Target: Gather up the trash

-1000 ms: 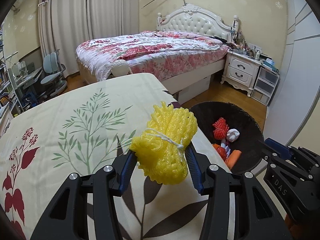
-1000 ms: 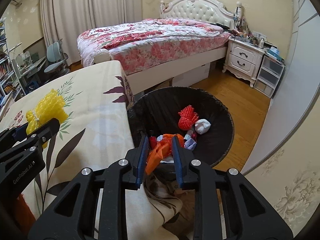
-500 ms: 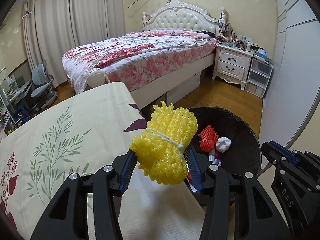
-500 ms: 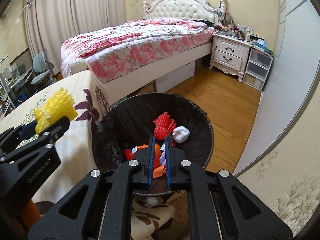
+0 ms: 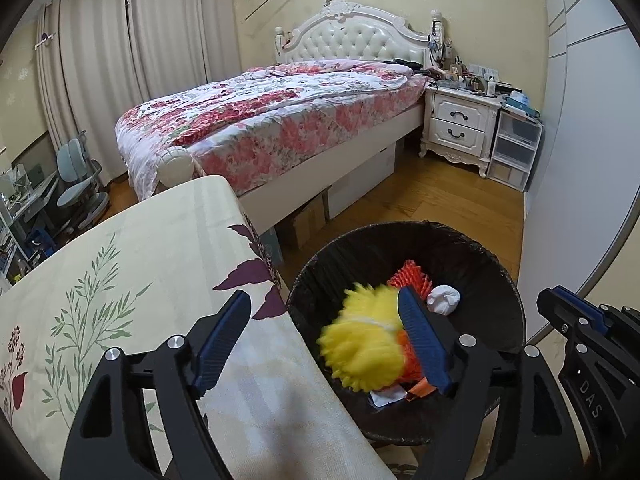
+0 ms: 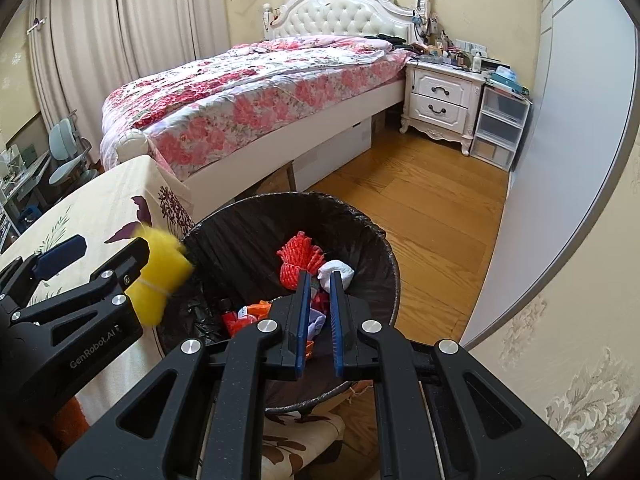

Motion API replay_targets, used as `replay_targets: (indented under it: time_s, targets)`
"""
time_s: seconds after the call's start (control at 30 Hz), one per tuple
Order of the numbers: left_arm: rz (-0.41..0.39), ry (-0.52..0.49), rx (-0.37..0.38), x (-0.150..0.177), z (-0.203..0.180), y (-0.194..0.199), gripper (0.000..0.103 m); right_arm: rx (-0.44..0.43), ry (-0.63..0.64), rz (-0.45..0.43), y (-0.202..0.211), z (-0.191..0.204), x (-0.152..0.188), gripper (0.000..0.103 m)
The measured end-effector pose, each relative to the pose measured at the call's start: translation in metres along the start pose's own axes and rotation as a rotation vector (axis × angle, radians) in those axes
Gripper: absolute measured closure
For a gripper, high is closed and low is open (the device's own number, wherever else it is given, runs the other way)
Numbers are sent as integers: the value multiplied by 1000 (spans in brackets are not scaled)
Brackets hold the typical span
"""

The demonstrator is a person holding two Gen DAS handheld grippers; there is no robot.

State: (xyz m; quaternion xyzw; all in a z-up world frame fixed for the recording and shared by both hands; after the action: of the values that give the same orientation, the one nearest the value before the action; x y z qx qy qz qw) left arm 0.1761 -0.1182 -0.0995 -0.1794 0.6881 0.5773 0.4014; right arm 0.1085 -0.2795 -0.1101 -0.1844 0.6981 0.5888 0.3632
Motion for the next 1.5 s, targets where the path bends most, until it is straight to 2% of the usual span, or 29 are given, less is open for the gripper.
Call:
replay_targets:
  time_s: [0.57,1.37,1.4,1.47,1.5]
  targets:
    - [-13,24,-26,0,11,14,18,7,4,-9,2,-1,0,93]
    - [-58,88,-37,25,40,88,14,2,50,-78,68,18,14,92]
    - [-59,88,-38,26,41,90,13,1,52,-81,71,19,15,91]
    - [-62,89,-43,28,43,95,13,6,51,-93,77,20,17,78]
    - [-65,90,-45,29,45,98,13,11,46,-104,80,20,17,62]
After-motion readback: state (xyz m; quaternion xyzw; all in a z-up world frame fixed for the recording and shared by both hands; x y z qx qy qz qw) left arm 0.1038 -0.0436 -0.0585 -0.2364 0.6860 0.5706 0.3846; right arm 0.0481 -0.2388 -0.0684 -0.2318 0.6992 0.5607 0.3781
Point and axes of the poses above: each gripper's, at about its wrist camera, not at the fingertips, and y roughly against the way its jaws point, z to its left, x to its underside, the point moved 8 cm from there along -y, roughly the way its jaws point, and after that the axes turned 9 degrees about x, right-handed, at the moved point
